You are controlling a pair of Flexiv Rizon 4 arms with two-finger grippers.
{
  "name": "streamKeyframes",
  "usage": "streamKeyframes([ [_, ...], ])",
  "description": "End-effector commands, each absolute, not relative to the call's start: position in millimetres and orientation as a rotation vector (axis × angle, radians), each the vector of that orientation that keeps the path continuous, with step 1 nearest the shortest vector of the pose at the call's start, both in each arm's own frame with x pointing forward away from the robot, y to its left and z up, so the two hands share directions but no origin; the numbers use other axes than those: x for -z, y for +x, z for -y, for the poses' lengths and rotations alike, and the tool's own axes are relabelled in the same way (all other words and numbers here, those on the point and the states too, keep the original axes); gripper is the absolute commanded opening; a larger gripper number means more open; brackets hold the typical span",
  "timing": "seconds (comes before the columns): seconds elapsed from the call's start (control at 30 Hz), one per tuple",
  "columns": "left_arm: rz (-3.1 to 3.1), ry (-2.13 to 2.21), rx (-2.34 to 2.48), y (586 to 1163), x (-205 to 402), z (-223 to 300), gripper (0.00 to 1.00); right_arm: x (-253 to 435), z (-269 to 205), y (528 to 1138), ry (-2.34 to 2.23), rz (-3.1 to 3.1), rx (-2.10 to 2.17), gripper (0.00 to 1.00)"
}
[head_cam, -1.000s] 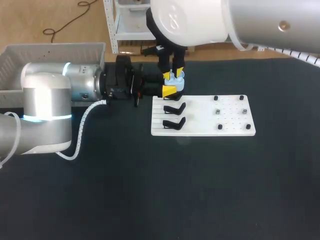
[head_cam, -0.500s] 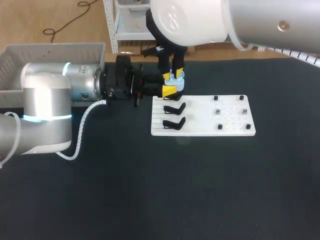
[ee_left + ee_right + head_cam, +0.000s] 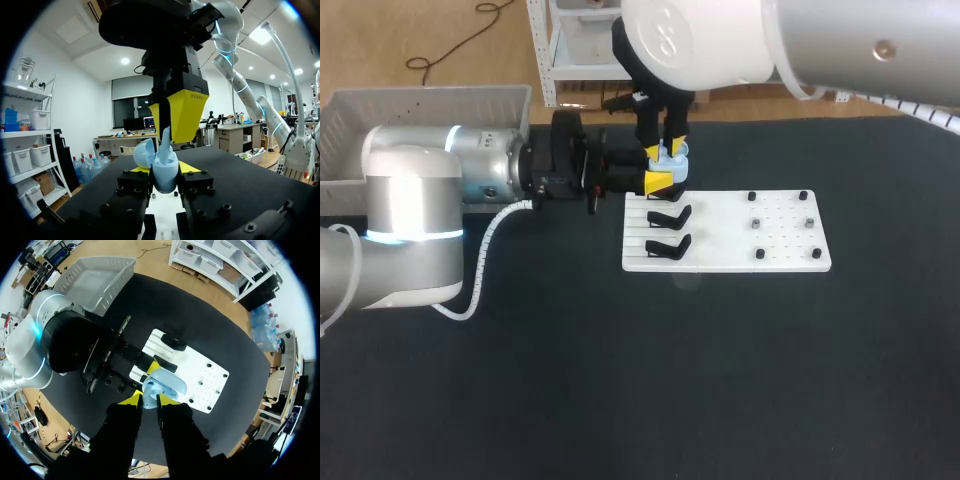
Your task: Pick up each earbud case from the left stands, insert the matching earbuds, close the lid, and place the case in the box.
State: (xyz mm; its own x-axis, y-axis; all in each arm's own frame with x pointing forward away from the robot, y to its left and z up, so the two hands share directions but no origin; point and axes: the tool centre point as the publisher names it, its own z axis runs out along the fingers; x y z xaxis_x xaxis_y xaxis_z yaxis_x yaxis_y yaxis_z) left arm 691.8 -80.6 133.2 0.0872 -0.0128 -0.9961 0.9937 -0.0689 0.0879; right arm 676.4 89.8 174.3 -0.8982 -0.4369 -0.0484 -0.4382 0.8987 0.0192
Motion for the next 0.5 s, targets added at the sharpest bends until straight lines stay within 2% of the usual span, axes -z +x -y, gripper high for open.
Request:
streamKeyframes([
  [0.03, -1.104, 1.293, 1.197, 691.8, -133.5, 81.0, 0.0, -173.5, -90.7, 678.6, -0.705, -3.023, -0.05, 0.0],
  [0.5, -1.104, 1.293, 1.197, 691.8, -133.5, 81.0, 0.0, -180.2, -88.3, 678.0, -0.749, -3.035, -0.046, 0.0],
])
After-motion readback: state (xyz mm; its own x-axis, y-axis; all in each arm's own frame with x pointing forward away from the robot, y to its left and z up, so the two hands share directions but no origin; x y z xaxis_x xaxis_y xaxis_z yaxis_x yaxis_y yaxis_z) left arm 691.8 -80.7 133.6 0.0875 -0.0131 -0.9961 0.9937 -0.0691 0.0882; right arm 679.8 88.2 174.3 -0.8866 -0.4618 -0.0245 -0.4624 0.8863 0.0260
